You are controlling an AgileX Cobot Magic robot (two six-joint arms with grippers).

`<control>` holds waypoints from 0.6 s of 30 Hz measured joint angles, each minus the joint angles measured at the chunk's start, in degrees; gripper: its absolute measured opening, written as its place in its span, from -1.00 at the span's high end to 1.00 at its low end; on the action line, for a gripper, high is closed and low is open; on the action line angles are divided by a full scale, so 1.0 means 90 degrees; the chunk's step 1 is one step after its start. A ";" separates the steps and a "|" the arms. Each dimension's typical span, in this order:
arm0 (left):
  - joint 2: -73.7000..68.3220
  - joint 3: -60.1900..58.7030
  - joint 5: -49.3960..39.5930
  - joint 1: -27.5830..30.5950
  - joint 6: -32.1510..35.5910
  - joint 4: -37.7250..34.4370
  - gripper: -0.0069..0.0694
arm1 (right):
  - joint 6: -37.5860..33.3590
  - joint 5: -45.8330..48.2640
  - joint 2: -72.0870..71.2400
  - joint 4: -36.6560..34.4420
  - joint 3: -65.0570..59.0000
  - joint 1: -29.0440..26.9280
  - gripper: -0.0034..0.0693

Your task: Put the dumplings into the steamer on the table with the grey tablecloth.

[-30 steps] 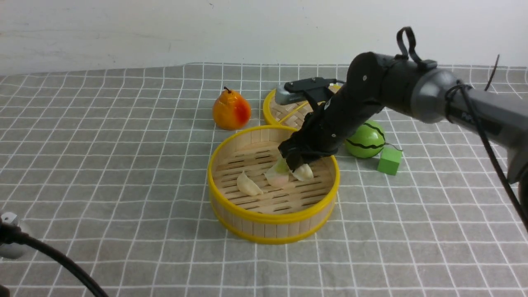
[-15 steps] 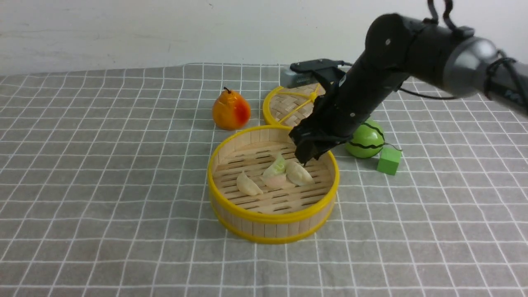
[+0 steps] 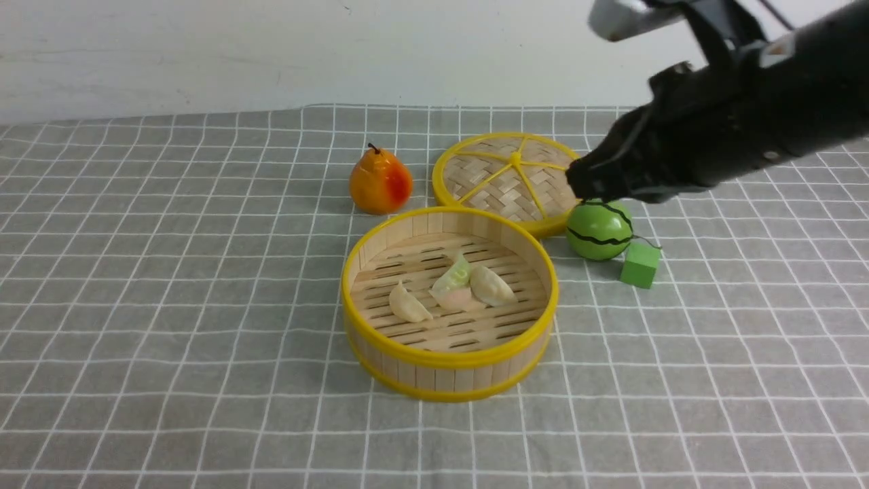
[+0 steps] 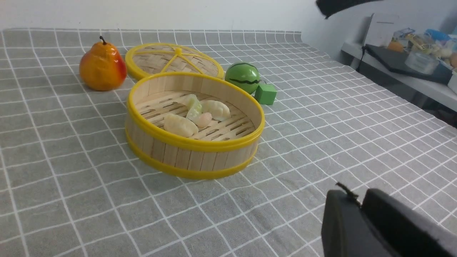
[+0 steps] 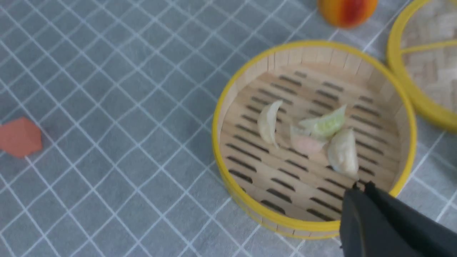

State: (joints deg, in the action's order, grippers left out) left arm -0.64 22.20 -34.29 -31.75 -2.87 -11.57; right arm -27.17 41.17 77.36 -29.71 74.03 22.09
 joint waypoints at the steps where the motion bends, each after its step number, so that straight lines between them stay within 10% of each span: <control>1: 0.0000 0.0000 0.0000 0.0000 0.0000 0.0000 0.63 | -0.0048 -0.0124 -0.0152 -0.0035 -0.0146 0.0000 0.96; 18: 0.0000 0.0000 -0.0209 0.0000 0.0000 0.0000 0.60 | -0.0560 -0.2606 -0.4455 -0.0678 -0.3566 0.0000 0.92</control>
State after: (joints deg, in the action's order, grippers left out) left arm -0.64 22.20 -36.17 -31.75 -2.87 -11.57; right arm -32.21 17.71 37.26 -35.81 41.93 22.09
